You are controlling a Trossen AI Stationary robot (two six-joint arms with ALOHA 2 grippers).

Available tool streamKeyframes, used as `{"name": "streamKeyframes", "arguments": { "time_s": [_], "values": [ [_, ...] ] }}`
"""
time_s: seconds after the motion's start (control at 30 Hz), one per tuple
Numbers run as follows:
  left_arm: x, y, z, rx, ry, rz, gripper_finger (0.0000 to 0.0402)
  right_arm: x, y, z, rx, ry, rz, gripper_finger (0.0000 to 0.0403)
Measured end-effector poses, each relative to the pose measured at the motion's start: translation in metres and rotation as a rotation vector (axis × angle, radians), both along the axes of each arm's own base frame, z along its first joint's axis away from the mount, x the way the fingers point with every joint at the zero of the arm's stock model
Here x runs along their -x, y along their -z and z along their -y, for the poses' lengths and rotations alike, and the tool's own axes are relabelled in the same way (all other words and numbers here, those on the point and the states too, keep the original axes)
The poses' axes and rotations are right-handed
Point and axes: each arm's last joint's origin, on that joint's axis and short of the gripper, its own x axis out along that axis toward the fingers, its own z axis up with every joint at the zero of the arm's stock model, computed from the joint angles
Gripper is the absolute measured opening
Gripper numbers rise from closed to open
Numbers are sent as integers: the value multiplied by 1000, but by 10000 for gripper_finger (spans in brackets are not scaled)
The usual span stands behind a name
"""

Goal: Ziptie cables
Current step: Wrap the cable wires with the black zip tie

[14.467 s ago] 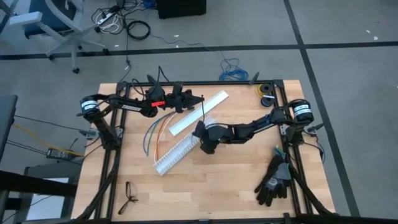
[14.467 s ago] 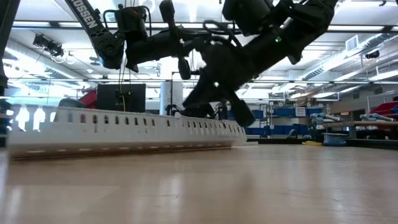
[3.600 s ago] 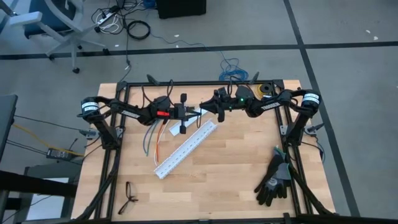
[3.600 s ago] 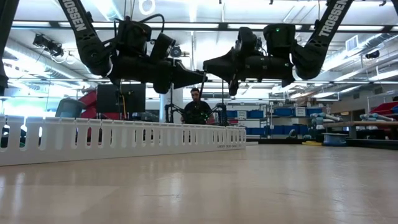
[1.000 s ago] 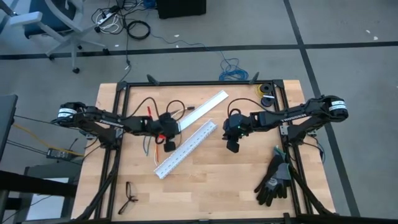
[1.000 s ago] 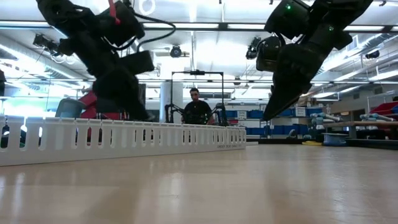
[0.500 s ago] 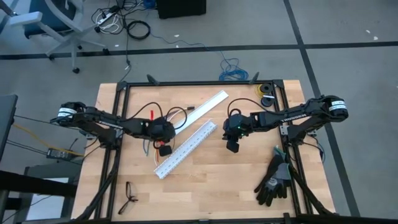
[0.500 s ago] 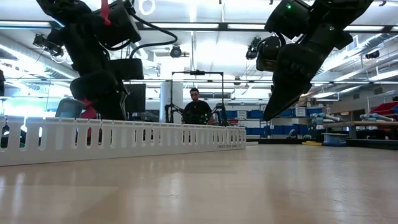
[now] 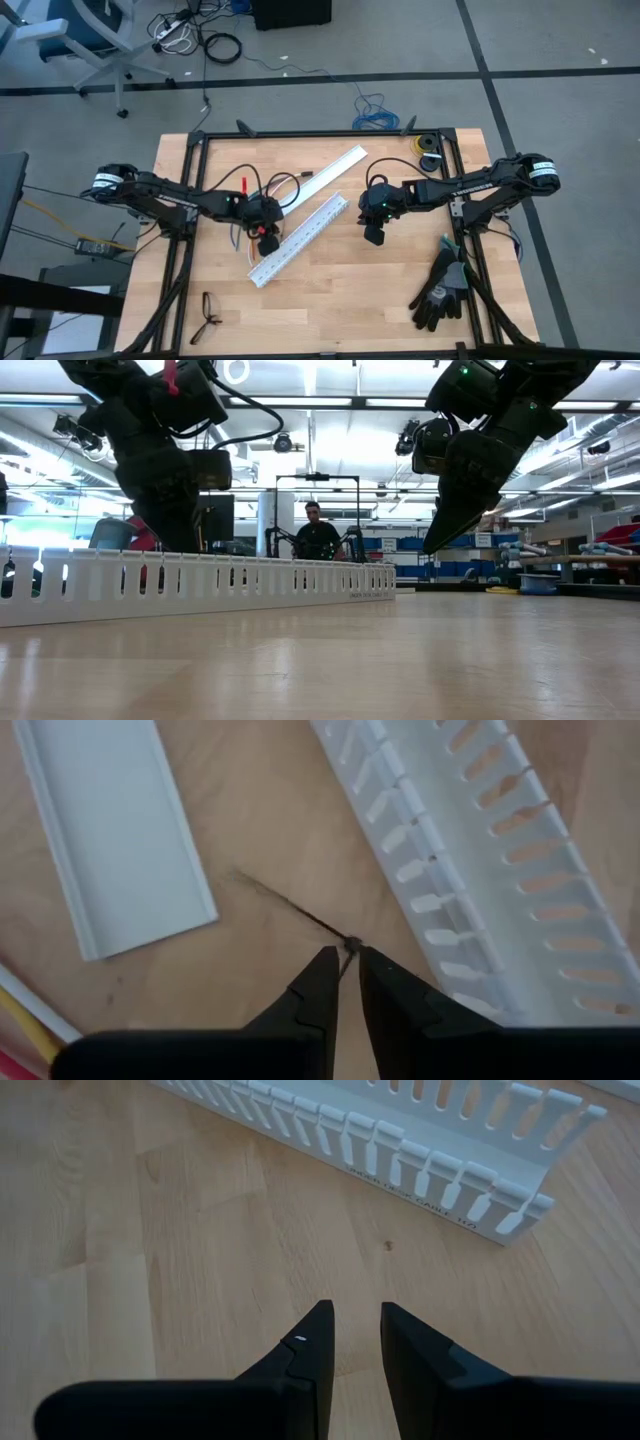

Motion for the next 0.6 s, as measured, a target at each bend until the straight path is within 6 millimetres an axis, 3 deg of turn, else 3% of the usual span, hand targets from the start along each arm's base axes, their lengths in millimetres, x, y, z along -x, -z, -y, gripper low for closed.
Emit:
{"name": "streamKeyframes", "arguments": {
  "time_s": [0.27, 0.6],
  "values": [
    [-3, -2, -2, -55, -36, 36, 54, 0, 0, 0, 11, -13, 1, 73],
    [-9, -11, -18, -472, -143, 105, 54, 0, 0, 1, 37, 6, 2, 73]
  ]
}}
